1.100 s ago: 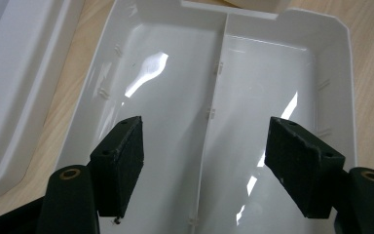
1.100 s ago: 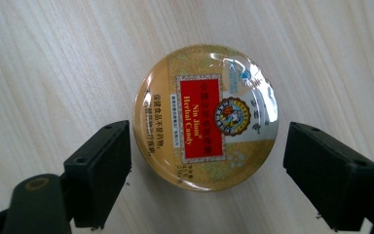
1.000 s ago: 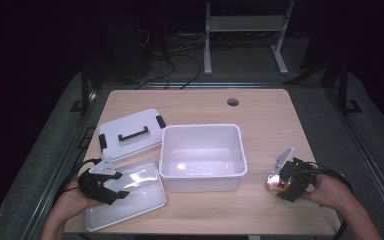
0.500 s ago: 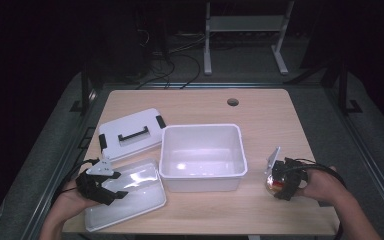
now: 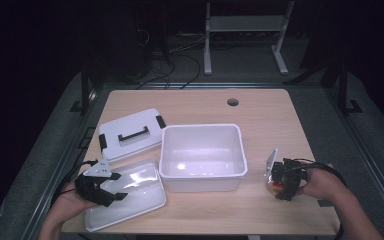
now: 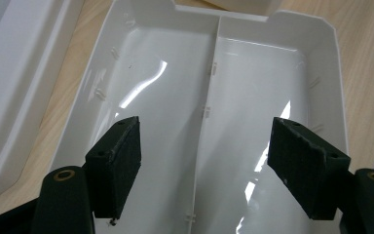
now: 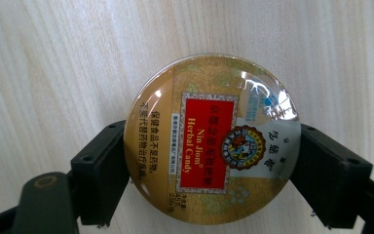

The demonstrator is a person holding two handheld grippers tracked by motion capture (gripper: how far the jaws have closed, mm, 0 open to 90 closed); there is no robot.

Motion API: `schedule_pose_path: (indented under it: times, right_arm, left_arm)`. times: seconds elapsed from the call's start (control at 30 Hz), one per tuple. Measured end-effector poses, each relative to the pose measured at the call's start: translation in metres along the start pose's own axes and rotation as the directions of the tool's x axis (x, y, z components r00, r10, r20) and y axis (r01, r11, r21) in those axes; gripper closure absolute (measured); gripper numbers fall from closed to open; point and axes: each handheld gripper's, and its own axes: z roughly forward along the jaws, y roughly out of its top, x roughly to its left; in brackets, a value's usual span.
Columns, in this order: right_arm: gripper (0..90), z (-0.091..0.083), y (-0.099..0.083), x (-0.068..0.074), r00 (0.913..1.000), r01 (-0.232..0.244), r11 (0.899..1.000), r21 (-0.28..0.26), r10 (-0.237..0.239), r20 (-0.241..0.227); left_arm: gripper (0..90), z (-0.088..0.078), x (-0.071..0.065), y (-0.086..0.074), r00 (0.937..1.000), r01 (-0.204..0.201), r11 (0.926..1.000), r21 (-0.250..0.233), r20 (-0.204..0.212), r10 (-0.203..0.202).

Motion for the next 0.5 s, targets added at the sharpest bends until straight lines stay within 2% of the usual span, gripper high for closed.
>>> schedule_pose_path:
  times: [0.13,0.2,0.37,0.43,0.5]
  right_arm:
    - [20.3,-0.006,-0.002,0.0,0.9997,0.023,1.0,-0.004,-0.022,0.012]
    - [20.3,-0.012,-0.002,0.001,0.9985,0.049,0.999,-0.005,-0.049,0.027]
    - [20.3,-0.033,-0.002,-0.001,0.9932,0.093,0.996,0.0,-0.093,0.07]
    - [20.3,-0.047,0.0,-0.004,0.9909,0.103,0.995,-0.014,-0.102,0.088]
    - [20.3,-0.052,0.001,-0.004,0.9899,0.105,0.994,-0.013,-0.103,0.097]
  left_arm:
    - [27.6,-0.001,0.001,-0.002,1.0,0.002,0.9999,0.011,-0.008,-0.002]
    - [27.5,0.0,0.001,-0.003,1.0,0.005,0.9999,0.011,-0.007,-0.004]
    - [27.3,-0.001,0.001,-0.005,1.0,0.003,0.9999,0.011,-0.008,-0.003]
    - [27.3,-0.002,0.001,-0.006,0.9999,0.005,1.0,0.006,-0.01,-0.005]
    - [27.3,-0.003,0.001,-0.006,0.9999,0.006,1.0,0.005,-0.012,-0.005]
